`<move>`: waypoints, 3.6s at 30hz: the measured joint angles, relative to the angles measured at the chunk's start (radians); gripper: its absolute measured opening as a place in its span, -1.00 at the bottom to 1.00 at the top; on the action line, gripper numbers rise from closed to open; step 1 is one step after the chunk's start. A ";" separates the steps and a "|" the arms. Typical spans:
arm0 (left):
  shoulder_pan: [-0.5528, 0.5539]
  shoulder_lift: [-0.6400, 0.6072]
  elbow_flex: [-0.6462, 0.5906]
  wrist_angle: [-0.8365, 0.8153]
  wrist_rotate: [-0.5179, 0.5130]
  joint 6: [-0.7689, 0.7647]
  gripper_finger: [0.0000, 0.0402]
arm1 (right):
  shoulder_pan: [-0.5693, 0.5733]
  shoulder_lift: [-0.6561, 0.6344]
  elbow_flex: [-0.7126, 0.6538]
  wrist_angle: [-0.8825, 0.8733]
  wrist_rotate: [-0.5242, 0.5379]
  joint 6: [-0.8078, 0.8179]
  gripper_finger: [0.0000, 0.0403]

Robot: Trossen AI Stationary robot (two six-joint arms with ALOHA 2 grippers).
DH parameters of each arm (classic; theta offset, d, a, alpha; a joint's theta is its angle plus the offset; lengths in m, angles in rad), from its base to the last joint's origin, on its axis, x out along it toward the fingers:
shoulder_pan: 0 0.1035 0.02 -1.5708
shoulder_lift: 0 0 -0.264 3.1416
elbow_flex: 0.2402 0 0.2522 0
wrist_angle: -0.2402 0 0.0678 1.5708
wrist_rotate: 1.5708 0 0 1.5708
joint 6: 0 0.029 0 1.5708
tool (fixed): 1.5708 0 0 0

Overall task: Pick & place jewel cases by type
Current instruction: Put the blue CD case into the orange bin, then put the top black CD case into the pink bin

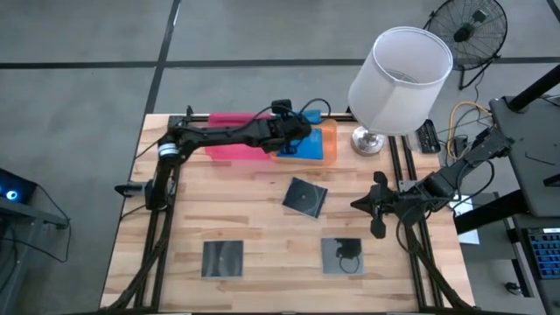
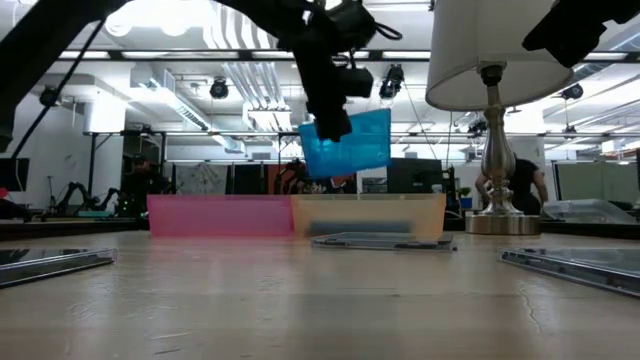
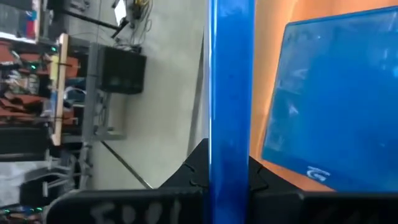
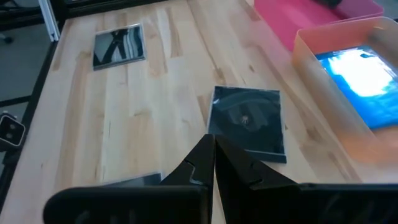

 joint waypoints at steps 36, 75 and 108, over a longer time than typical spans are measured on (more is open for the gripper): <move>-0.097 0.156 -0.020 0.143 -0.131 0.100 -1.00 | 0.000 0.001 -0.005 -0.001 0.000 -0.031 -0.96; -0.090 0.155 -0.116 0.109 -0.046 -0.008 -0.53 | 0.000 0.001 -0.005 0.031 -0.003 -0.001 -0.96; -0.076 0.151 0.086 -0.297 0.247 -0.297 0.50 | 0.000 0.001 -0.005 0.055 0.027 -0.058 -0.96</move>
